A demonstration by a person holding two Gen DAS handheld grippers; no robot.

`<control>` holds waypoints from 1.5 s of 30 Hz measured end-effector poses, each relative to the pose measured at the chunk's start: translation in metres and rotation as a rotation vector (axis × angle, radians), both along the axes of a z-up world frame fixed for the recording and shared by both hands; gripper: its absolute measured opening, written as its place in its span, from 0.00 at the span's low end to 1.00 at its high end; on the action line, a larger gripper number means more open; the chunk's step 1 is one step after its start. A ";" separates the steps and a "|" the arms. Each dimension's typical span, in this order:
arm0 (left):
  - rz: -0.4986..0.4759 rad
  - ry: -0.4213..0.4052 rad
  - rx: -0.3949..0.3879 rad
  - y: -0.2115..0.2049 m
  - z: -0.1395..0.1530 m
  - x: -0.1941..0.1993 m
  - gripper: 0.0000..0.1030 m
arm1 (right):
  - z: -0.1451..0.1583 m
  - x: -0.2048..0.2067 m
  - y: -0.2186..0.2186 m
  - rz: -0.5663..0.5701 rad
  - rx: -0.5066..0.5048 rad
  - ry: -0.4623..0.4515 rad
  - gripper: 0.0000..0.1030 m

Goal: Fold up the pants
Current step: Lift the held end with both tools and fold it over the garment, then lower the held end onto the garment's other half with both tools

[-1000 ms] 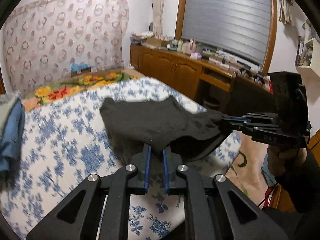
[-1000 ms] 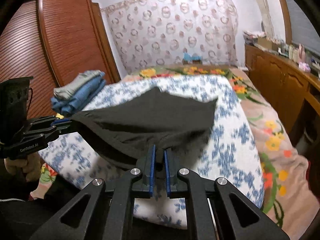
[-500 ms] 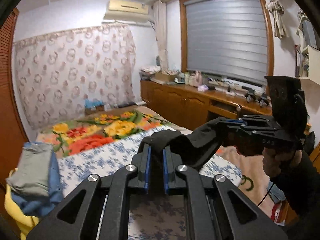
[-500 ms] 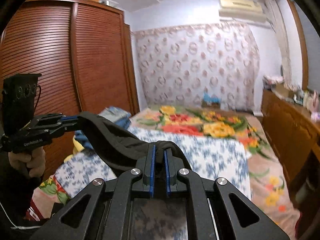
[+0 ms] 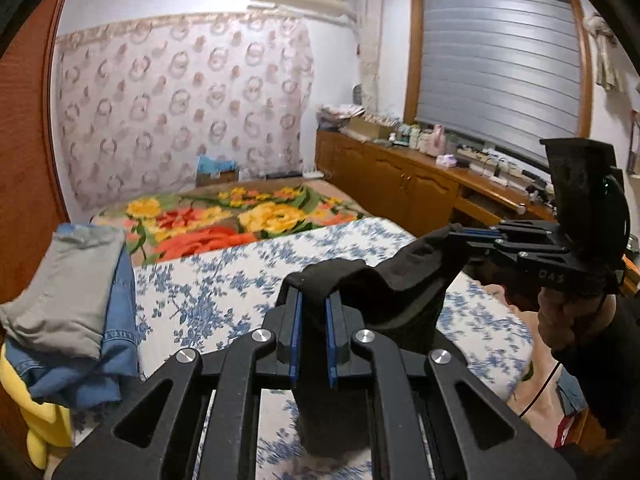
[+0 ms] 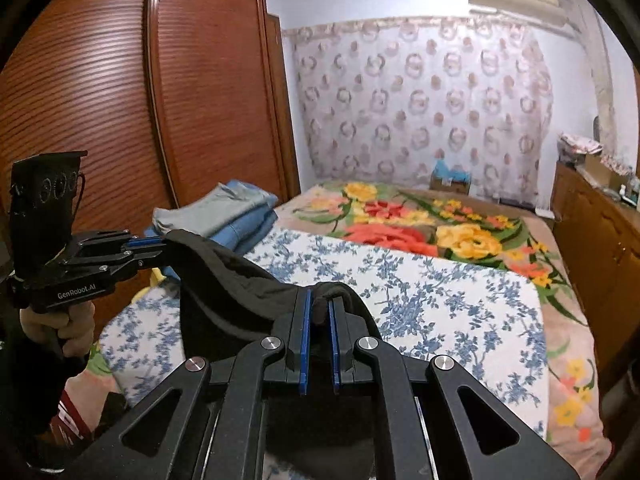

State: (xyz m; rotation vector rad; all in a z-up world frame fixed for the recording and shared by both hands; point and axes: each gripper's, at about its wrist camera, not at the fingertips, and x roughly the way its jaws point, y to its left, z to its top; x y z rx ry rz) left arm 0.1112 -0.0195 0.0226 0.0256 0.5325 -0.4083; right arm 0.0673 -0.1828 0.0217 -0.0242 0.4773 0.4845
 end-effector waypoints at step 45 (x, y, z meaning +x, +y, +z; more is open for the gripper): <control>0.071 0.173 0.085 0.018 -0.093 -0.049 0.11 | -0.024 0.039 0.032 -0.015 -0.040 0.291 0.07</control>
